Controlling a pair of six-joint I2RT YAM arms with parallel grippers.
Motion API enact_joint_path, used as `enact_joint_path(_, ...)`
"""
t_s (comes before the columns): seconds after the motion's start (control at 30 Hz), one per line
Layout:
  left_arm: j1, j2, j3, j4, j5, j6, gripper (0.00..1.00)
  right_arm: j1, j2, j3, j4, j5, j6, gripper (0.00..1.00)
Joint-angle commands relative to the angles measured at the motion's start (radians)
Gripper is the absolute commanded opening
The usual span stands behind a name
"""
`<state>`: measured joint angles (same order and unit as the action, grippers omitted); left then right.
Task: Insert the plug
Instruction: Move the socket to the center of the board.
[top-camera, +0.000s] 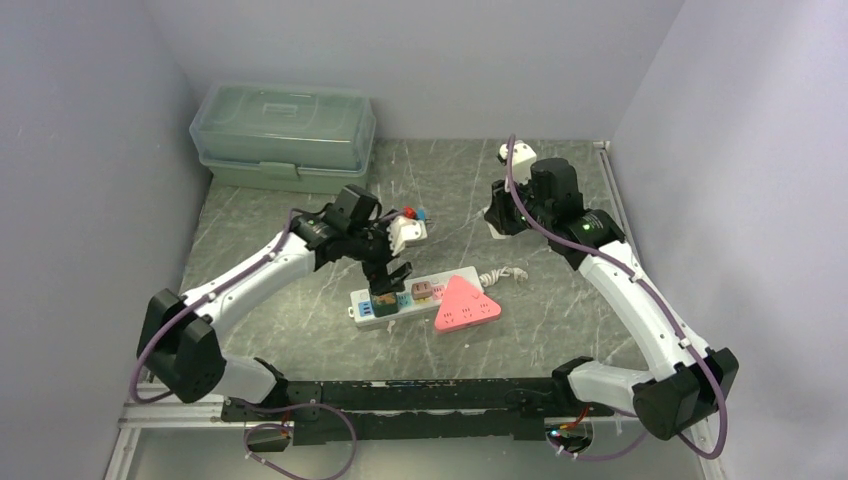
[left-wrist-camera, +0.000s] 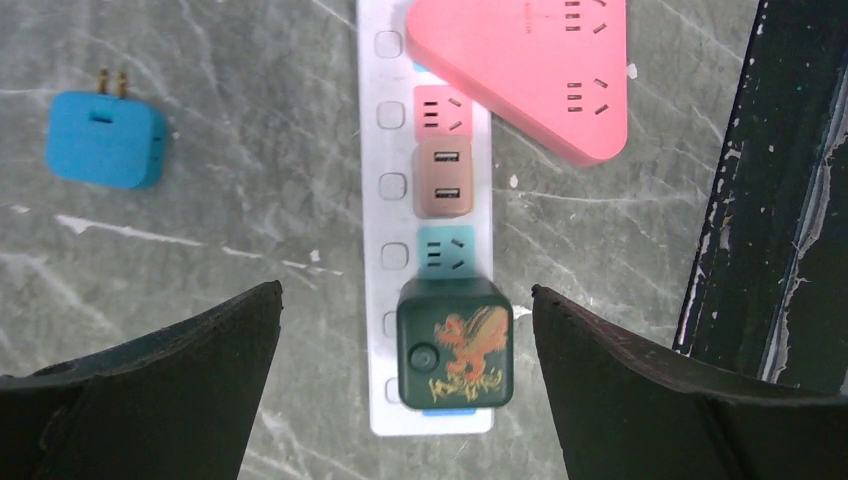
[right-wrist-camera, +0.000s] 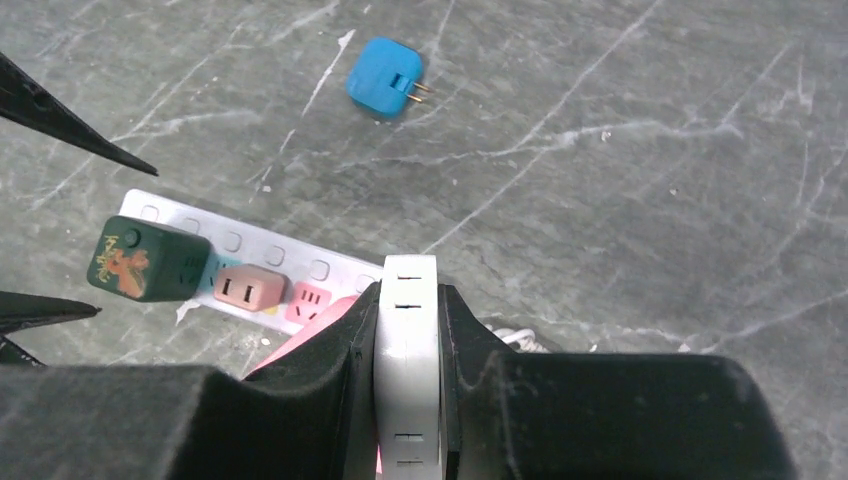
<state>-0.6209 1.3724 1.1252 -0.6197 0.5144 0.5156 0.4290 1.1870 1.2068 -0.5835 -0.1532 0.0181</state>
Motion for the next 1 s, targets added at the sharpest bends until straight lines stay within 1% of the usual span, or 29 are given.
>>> enact_joint_path(0.0,-0.051,0.063,0.005,0.038,-0.038,-0.031,1.00,-0.014,-0.050,-0.016,0.019,0.021,0.000,0.00)
enact_joint_path(0.23,-0.096,0.133,-0.004,-0.023,-0.113,-0.006,1.00,-0.025,-0.054,-0.010,0.026,-0.021,0.008,0.00)
enact_joint_path(0.43,-0.121,0.171,-0.023,-0.026,-0.206,0.025,1.00,-0.026,-0.043,-0.009,0.037,-0.049,0.016,0.00)
enact_joint_path(0.57,-0.122,0.212,-0.012,-0.080,-0.234,0.050,1.00,-0.027,-0.042,-0.008,0.037,-0.064,0.018,0.00)
enact_joint_path(0.67,-0.123,0.216,-0.039,-0.088,-0.241,0.072,0.99,-0.027,-0.054,-0.011,0.039,-0.071,0.018,0.00)
enact_joint_path(0.8,-0.121,0.222,-0.050,-0.124,-0.239,0.131,0.80,-0.027,-0.049,-0.004,0.041,-0.096,0.019,0.00)
enact_joint_path(0.9,-0.119,0.210,-0.084,-0.124,-0.269,0.162,0.65,-0.027,-0.022,0.033,0.011,-0.128,0.016,0.00)
enact_joint_path(0.97,-0.116,0.188,-0.120,-0.116,-0.290,0.188,0.61,-0.027,-0.007,0.061,-0.005,-0.150,0.012,0.00)
